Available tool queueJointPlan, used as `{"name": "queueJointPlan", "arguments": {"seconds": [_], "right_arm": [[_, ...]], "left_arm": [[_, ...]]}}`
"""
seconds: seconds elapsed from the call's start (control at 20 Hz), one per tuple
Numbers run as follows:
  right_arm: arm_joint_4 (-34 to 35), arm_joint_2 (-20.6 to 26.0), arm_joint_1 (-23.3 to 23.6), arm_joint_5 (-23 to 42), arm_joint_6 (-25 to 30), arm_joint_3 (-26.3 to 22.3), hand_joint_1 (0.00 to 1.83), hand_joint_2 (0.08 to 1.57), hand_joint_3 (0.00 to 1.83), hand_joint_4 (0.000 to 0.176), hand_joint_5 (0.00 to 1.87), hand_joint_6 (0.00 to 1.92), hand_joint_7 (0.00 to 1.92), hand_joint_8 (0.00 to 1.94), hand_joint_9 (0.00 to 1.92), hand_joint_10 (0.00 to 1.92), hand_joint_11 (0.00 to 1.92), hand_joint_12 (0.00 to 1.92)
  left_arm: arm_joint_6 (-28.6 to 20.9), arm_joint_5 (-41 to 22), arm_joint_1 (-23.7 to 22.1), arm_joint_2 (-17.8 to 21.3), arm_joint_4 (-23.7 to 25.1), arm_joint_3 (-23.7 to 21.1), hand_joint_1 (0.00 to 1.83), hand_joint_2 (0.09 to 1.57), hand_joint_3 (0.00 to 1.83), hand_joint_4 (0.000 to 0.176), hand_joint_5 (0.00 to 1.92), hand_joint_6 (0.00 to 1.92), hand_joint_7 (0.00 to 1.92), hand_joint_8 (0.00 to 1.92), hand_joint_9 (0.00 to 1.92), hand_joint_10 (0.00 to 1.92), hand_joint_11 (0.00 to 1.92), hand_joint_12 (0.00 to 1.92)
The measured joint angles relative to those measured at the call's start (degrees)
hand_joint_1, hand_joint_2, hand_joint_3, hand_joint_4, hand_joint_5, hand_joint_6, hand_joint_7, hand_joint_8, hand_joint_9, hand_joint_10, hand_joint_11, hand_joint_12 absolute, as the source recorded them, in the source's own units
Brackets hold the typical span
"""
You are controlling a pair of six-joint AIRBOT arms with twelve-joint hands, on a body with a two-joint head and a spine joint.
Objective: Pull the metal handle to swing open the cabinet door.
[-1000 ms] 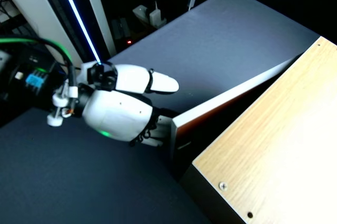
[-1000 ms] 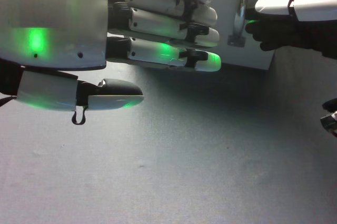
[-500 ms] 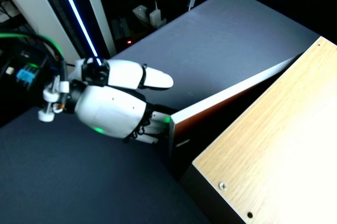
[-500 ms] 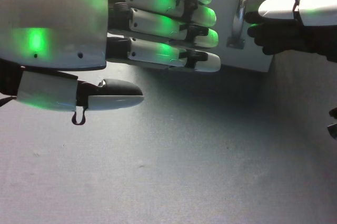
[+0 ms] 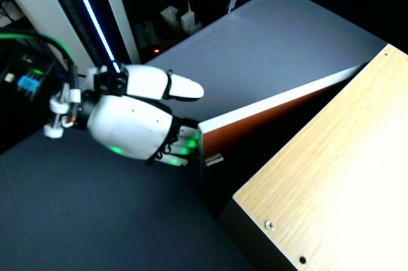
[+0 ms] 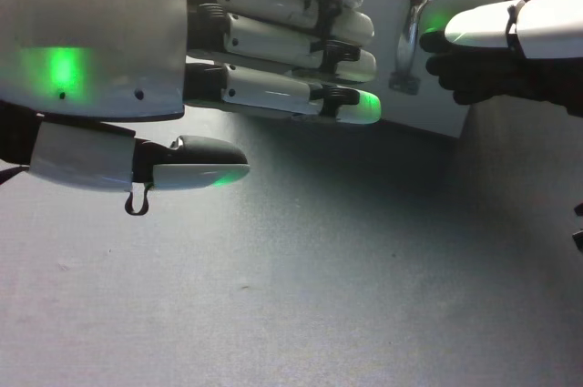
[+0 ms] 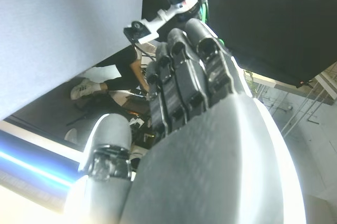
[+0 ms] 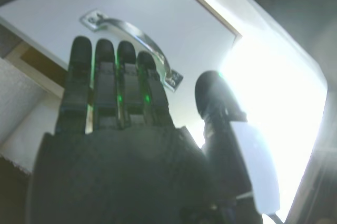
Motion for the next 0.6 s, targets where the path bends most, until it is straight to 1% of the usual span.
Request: {"name": "queueJointPlan", "arguments": {"seconds": [0.3, 0.6], "right_arm": [[-0.2, 0.4, 0.0, 0.0, 0.0, 0.0, 0.00, 1.57, 0.02, 0.000, 0.20, 0.00, 0.25, 0.00, 0.23, 0.00, 0.00, 0.68], [-1.1, 1.4, -0.2, 0.1, 0.0, -1.0, 0.00, 1.57, 0.02, 0.000, 0.21, 0.00, 0.25, 0.00, 0.24, 0.00, 0.00, 0.67]], "left_arm": [[0.0, 0.0, 0.0, 0.0, 0.0, 0.0, 0.00, 1.55, 0.20, 0.000, 0.36, 0.00, 0.39, 0.00, 0.38, 0.00, 0.06, 0.74], [0.0, 0.0, 0.0, 0.0, 0.0, 0.0, 0.00, 1.56, 0.20, 0.000, 0.34, 0.00, 0.38, 0.00, 0.37, 0.00, 0.06, 0.73]]}}
